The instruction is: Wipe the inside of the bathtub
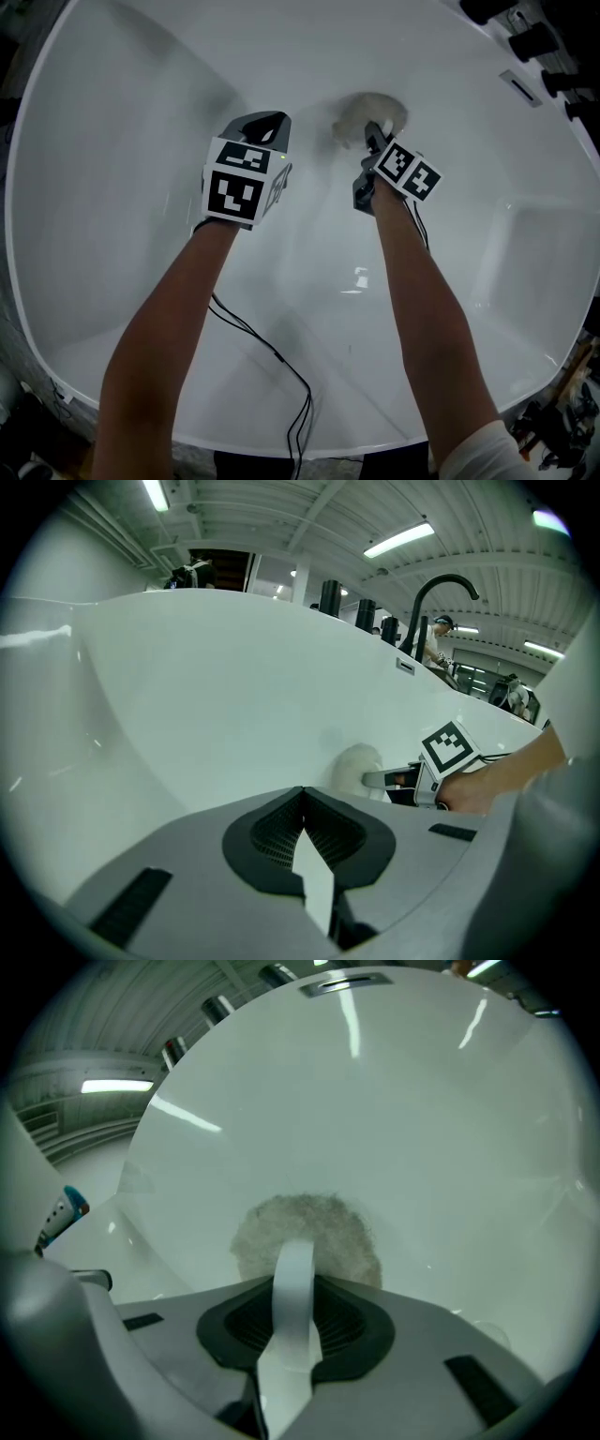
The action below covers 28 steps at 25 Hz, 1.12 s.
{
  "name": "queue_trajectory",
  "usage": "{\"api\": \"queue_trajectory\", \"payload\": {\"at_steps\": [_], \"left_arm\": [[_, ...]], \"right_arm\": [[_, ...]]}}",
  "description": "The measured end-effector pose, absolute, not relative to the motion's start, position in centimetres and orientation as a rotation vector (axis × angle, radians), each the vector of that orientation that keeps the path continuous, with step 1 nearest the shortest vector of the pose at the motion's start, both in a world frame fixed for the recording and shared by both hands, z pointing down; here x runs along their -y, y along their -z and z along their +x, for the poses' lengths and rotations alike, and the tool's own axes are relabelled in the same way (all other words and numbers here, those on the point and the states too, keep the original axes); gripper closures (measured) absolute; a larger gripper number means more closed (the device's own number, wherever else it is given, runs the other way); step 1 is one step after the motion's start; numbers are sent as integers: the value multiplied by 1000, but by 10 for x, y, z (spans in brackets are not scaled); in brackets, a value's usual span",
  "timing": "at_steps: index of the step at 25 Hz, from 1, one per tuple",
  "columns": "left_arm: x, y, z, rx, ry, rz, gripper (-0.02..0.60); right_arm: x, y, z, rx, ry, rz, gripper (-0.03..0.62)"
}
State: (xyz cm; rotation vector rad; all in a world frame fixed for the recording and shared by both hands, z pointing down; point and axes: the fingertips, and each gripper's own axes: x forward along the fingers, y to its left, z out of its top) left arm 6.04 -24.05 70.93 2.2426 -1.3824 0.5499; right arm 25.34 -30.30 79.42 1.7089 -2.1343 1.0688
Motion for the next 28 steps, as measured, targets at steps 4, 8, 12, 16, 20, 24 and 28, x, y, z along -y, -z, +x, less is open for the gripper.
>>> {"api": "queue_trajectory", "payload": {"at_steps": [4, 8, 12, 16, 20, 24, 28], "left_arm": [[253, -737, 32, 1394, -564, 2216, 570], [257, -746, 11, 1411, -566, 2199, 571], [250, -747, -15, 1423, -561, 2182, 571], [248, -748, -33, 1434, -551, 2176, 570], [245, -751, -51, 1447, -539, 2159, 571], [242, -752, -67, 1448, -521, 2154, 570], [238, -756, -81, 1453, -525, 2150, 571]], "right_arm": [[321, -819, 220, 2142, -1061, 1656, 496], [327, -824, 195, 2169, -1032, 1590, 496], [325, -822, 163, 2187, -1022, 1544, 496], [326, -823, 135, 2209, -1011, 1487, 496], [328, -825, 106, 2228, -990, 1428, 496], [329, -827, 78, 2242, -969, 1368, 495], [329, -831, 56, 2250, -963, 1353, 496]]}}
